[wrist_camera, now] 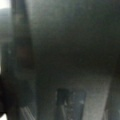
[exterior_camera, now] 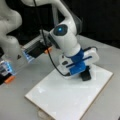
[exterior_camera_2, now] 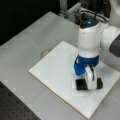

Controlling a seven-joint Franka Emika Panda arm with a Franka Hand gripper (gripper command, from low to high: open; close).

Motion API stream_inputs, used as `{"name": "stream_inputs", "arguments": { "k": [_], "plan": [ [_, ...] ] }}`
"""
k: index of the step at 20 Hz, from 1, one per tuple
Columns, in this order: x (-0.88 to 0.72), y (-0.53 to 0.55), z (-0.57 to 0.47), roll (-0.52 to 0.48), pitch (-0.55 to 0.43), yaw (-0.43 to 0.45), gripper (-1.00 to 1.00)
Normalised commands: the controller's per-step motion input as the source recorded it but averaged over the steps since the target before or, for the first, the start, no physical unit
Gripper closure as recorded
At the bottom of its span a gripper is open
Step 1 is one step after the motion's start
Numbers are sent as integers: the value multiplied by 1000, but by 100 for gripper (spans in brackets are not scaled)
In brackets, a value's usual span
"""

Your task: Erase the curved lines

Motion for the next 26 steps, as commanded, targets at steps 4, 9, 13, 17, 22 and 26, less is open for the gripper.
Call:
{"name": "stream_inputs", "arguments": {
  "k": [4,9,13,17,22,26],
  "plan": [
    [491,544,-1000,44,-189,-252,100],
    [402,556,-986,4,-131,-302,100],
    [166,412,-715,-102,6,-203,100],
    [-111,106,-339,-225,138,-22,100],
    [-320,-219,17,-331,237,156,100],
    [-253,-203,231,-325,233,190,100]
  ]
}}
